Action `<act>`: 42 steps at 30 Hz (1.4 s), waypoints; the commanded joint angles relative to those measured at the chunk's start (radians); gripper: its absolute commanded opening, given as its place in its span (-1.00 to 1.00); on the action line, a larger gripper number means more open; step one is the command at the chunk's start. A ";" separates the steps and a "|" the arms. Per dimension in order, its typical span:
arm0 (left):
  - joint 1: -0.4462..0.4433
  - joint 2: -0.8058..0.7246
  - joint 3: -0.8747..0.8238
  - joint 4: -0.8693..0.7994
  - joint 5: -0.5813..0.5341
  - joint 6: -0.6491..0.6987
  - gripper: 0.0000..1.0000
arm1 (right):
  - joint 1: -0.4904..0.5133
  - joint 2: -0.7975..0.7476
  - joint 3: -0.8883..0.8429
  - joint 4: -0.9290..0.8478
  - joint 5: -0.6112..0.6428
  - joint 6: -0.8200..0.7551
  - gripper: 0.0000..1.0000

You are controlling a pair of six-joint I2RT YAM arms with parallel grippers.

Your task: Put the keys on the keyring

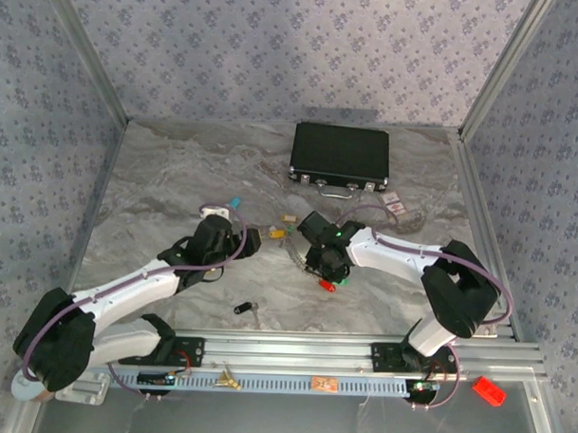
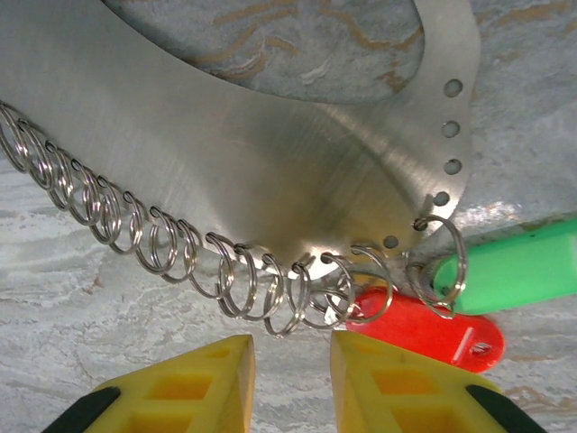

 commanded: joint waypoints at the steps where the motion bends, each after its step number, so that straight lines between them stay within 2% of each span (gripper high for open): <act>1: -0.008 -0.037 -0.005 0.020 -0.026 -0.011 0.60 | 0.007 0.018 0.030 -0.003 0.013 0.035 -0.47; 7: -0.008 -0.066 -0.012 0.014 -0.038 -0.010 0.58 | 0.009 0.030 0.031 -0.013 0.020 0.039 -0.57; 26: -0.008 -0.073 -0.007 0.005 -0.037 -0.014 0.54 | 0.008 0.058 0.032 -0.020 0.026 0.040 -0.66; 28: -0.008 -0.076 -0.007 0.004 -0.037 -0.015 0.53 | 0.006 0.060 0.034 -0.021 0.026 0.041 -0.76; 36: -0.008 -0.094 -0.007 -0.007 -0.043 -0.016 0.52 | 0.004 0.053 0.033 -0.024 0.037 0.038 -0.85; 40: -0.008 -0.104 -0.007 -0.014 -0.048 -0.015 0.52 | 0.001 0.043 0.033 -0.026 0.037 0.012 -1.00; 42: -0.008 -0.108 -0.008 -0.017 -0.051 -0.012 0.51 | 0.000 0.031 0.028 -0.016 0.029 -0.023 -1.00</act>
